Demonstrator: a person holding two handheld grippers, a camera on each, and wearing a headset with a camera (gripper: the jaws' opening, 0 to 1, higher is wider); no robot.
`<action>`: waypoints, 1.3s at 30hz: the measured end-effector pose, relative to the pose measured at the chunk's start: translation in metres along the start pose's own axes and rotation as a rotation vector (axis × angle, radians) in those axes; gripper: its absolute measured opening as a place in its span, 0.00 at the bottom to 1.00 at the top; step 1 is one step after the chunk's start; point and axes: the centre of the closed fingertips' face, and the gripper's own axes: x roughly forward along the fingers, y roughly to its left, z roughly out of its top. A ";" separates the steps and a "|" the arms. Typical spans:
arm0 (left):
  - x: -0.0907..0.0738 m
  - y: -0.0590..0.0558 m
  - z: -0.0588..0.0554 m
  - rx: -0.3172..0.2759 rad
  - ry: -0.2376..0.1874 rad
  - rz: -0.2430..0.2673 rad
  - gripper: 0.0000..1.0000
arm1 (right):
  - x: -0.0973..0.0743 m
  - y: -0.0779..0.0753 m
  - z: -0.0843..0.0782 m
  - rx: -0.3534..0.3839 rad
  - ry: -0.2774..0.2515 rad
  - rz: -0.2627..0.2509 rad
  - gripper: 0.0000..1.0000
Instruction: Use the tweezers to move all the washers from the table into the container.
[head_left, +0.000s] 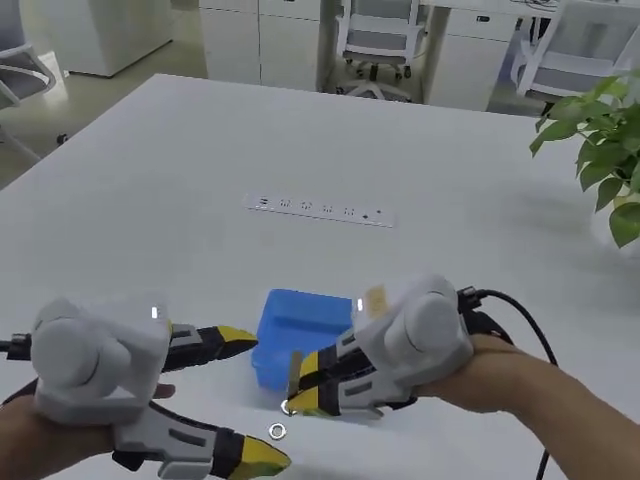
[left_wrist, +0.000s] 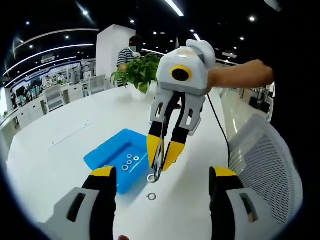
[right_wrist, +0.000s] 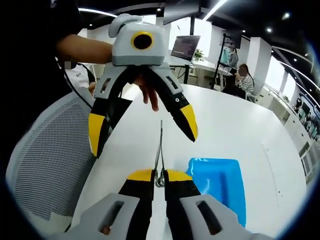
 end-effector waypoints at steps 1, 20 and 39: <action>-0.001 0.000 0.000 -0.008 -0.003 0.003 0.81 | -0.002 -0.003 0.002 0.000 -0.001 -0.002 0.08; -0.012 0.016 0.000 -0.064 -0.054 0.097 0.99 | -0.015 -0.046 0.001 0.009 -0.018 -0.062 0.08; -0.016 0.023 -0.002 -0.085 -0.064 0.132 0.99 | 0.009 -0.074 -0.019 0.012 -0.018 -0.078 0.08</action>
